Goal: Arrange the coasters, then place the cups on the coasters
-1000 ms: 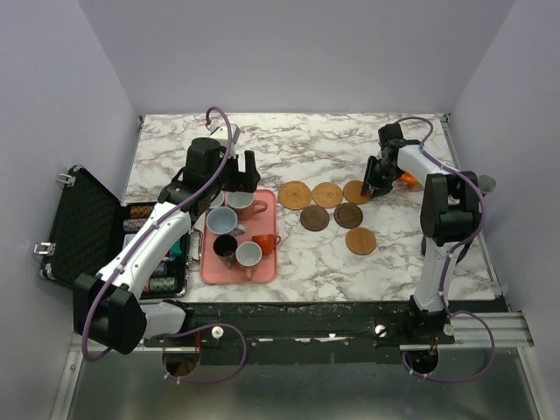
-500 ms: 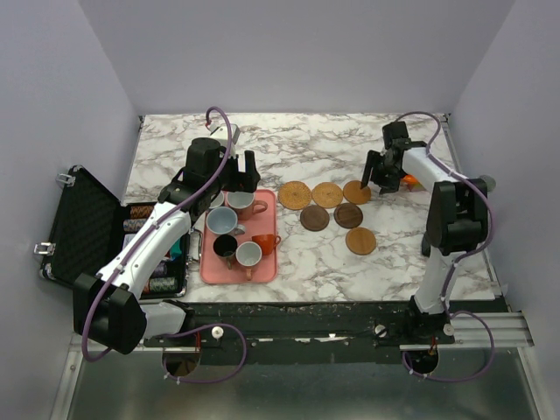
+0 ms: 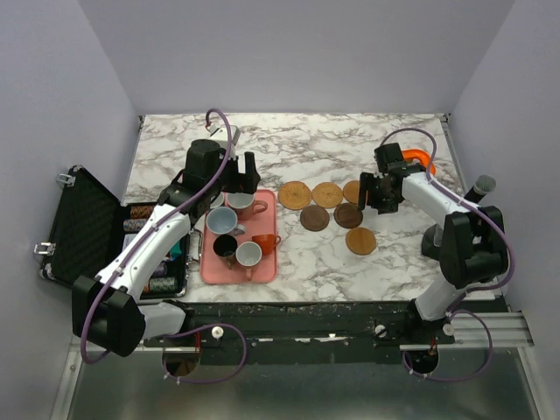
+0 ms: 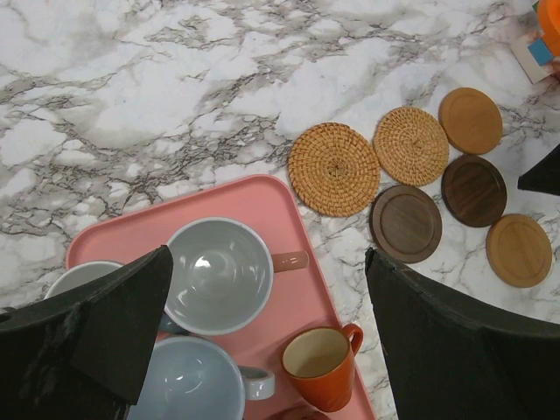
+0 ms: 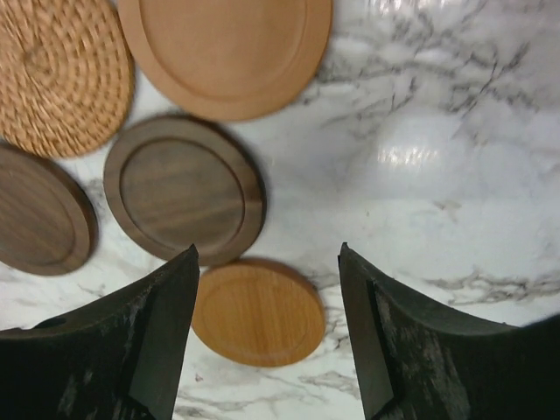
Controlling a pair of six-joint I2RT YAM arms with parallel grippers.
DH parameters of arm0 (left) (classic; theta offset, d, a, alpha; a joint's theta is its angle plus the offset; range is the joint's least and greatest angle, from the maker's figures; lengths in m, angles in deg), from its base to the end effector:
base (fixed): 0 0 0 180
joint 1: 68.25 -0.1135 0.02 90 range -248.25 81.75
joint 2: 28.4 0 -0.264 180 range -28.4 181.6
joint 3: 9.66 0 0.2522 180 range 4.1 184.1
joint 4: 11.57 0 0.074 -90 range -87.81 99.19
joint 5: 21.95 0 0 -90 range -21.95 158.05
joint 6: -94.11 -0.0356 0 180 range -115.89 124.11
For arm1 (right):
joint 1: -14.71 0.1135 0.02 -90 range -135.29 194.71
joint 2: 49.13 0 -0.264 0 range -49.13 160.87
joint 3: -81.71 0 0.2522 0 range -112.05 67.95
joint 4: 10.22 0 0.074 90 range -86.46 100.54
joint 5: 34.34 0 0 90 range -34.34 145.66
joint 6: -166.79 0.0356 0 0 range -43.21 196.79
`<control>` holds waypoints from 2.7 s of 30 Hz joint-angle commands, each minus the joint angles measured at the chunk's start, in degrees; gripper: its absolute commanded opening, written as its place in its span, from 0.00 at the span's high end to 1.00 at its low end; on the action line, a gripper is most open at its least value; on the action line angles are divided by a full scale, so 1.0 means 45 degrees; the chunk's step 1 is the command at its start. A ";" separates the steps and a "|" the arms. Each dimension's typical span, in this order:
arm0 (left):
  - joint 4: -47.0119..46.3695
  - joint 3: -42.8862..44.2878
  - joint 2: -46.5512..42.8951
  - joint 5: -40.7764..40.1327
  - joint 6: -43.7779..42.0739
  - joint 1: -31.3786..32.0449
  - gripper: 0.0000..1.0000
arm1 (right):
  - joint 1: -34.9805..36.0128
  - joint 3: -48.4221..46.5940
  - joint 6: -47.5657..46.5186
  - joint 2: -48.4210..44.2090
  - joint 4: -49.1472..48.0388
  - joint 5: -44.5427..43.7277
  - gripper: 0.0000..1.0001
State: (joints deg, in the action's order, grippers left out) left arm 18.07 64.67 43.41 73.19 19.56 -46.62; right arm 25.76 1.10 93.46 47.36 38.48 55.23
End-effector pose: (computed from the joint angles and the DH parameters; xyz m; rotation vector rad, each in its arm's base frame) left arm 0.2656 -0.1087 0.3255 0.1689 2.0716 -0.4923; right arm 0.3332 0.0648 0.2078 0.1349 2.7025 0.1363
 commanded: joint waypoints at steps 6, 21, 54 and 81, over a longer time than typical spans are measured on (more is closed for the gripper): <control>-0.0501 -0.0375 -0.1113 -0.0733 -0.0189 0.0155 0.01 | 0.0299 0.2275 0.0515 -0.1129 0.0419 -0.0391 0.27; -0.0443 -0.0415 -0.1251 -0.0968 -0.0209 0.0155 0.01 | 0.0299 0.3645 0.0613 -0.1091 -0.0186 0.0914 0.34; -0.0403 -0.0415 -0.1154 -0.1027 -0.0150 0.0136 0.01 | 0.1606 0.4191 0.1257 -0.0895 -0.0341 0.2243 0.58; -0.0892 -0.0903 -0.2091 -0.2257 -0.0053 0.0135 0.01 | 0.5081 0.4953 0.2604 -0.4508 -0.0560 -0.1251 0.22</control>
State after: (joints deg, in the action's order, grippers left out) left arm 15.64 61.05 34.88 64.80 19.12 -46.25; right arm 45.76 21.21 103.10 26.79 32.53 55.38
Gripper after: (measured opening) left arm 0.990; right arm 0.771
